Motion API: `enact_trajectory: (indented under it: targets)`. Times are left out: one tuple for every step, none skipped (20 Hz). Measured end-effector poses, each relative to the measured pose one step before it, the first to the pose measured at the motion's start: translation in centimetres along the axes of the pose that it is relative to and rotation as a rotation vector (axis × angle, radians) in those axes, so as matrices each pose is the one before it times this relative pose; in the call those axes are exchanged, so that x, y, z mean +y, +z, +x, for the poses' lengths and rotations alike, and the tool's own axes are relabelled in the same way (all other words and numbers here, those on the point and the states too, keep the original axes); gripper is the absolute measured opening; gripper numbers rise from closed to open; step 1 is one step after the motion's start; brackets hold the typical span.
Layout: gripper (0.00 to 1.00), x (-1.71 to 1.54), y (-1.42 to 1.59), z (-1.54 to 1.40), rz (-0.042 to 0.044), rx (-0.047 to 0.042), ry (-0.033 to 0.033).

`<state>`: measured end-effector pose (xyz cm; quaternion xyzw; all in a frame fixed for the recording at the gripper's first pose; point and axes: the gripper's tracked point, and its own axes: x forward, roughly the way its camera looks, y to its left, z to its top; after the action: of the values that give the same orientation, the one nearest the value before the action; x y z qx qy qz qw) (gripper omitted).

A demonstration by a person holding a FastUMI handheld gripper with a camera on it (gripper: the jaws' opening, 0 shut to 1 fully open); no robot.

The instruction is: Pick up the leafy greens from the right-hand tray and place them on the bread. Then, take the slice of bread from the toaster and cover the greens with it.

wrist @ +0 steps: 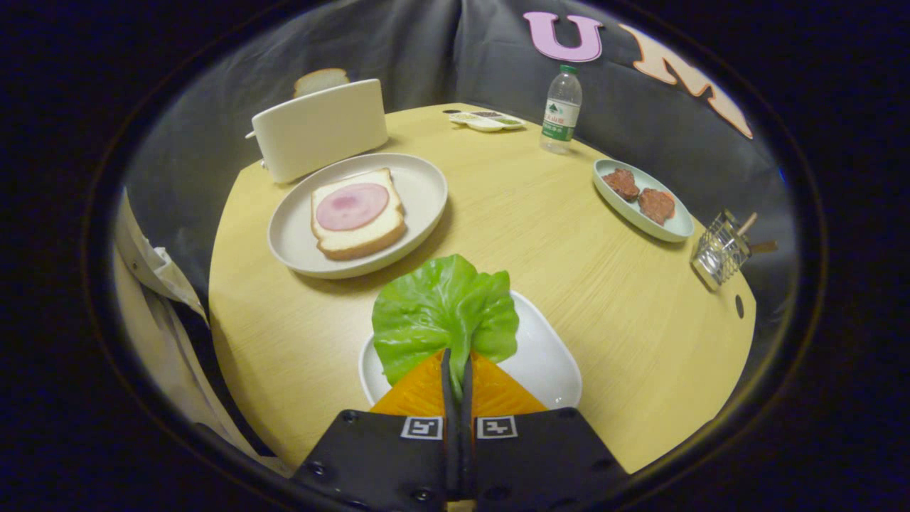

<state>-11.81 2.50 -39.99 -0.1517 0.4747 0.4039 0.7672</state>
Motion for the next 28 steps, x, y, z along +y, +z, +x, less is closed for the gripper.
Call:
enact_trajectory:
  targets:
    - [0.04,0.252,0.051,-0.212,-0.00147,0.00517,0.00827]
    - [0.04,-0.173,0.183,-0.225,-0.01287,-0.00226,-0.01427]
    - [0.04,0.056,0.312,-0.354,-0.00309,-0.00039,0.0013]
    - [0.04,0.036,0.426,-0.335,0.0,-0.00843,-0.00646]
    - [0.04,0.215,0.483,-0.383,0.00143,-0.00541,0.00003]
    - [0.04,0.128,0.464,-0.539,-0.00238,-0.00878,-0.00424]
    - [0.04,0.17,0.557,-0.443,-0.00287,-0.00783,-0.00598]
    - [0.04,0.039,0.502,-0.419,-0.00617,-0.00759,-0.00935]
    - [0.03,0.133,0.617,-0.351,-0.00443,-0.00763,-0.00734]
    - [0.03,0.272,0.486,-0.306,-0.00392,-0.00792,-0.00436]
    - [0.03,0.278,0.558,-0.403,-0.0078,-0.00794,-0.00397]
    - [0.03,0.239,0.482,-0.287,-0.01066,-0.00716,-0.00406]
    - [0.03,0.132,0.509,-0.197,-0.00954,-0.00249,-0.00619]
    - [0.03,0.081,0.416,-0.222,-0.00785,-0.00542,-0.00735]
    - [0.03,0.189,0.485,-0.171,-0.00232,-0.00322,-0.00149]
    - [0.03,0.446,0.355,-0.097,0.00079,-0.00017,0.00241]
    - [0.03,0.239,0.447,-0.106,-0.00289,-0.0027,-0.00079]
    - [0.03,0.236,0.483,-0.056,-0.00632,-0.00634,-0.00166]
    - [0.03,0.284,0.44,0.055,-0.00417,-0.00364,0.0]
    - [0.03,0.374,0.371,0.034,-0.00434,-0.00459,-0.0003]
    - [0.04,0.326,0.513,0.039,-0.00342,-0.00502,0.00224]
    - [0.04,0.46,0.514,0.17,-0.00362,-0.00617,0.00377]
    - [0.04,0.318,0.371,0.115,-0.00317,-0.00368,0.00378]
    - [0.04,0.334,0.489,0.208,-0.00619,-0.005,0.00214]
    - [0.04,0.222,0.38,0.154,-0.00314,-0.00107,0.00193]
    - [0.04,0.397,0.344,0.262,-0.00138,-0.00267,0.00439]
    - [0.04,0.306,0.532,0.25,-0.00232,-0.00623,0.00333]
    - [0.04,0.213,0.458,0.21,-0.00163,-0.00392,0.00409]
